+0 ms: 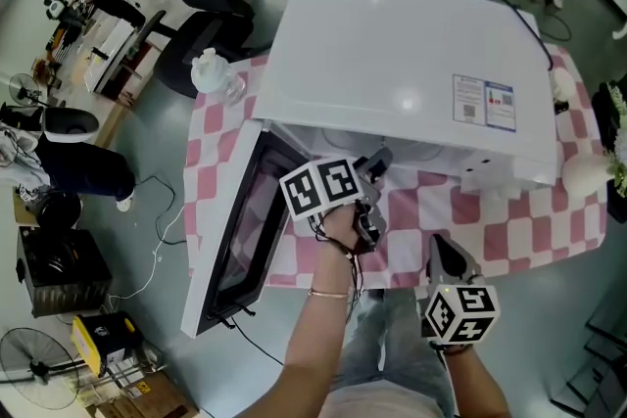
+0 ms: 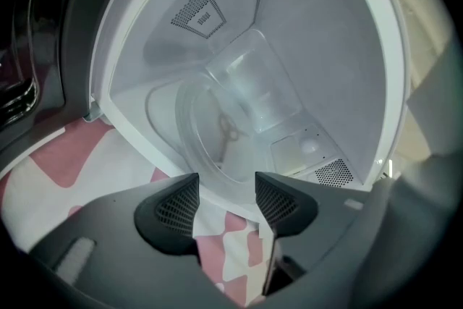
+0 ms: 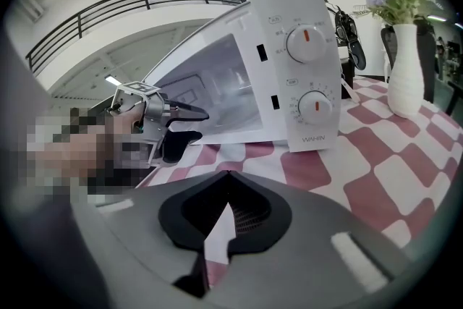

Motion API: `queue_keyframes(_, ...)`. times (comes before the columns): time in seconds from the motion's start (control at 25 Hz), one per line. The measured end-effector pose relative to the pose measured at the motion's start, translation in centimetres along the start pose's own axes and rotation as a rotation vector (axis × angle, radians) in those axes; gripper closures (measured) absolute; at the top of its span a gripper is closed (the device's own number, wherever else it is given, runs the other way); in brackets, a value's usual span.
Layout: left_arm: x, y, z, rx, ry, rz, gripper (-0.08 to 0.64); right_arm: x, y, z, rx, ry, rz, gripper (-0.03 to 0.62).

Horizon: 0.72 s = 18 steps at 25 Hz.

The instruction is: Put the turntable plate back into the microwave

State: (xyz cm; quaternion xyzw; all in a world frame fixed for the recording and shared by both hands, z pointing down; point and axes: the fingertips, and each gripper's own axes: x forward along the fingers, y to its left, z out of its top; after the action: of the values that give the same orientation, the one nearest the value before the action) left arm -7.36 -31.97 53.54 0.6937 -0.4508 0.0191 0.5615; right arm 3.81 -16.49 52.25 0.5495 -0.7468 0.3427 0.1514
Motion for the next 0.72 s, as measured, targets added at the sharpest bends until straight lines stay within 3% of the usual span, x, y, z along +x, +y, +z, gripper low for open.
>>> queue_keyframes(0.36, -1.5, -1.9, 0.5, 0.067, -0.026, -0.059, 0.345, -0.2, 1.3, -0.4, 0.000, -0.001, -0.002, 0.583)
queue_keyframes(0.72, -3.8, -2.6, -0.4, 0.177, -0.021, -0.021, 0.345, -1.0, 2.3, 0.5, -0.021, -0.021, -0.010, 0.583)
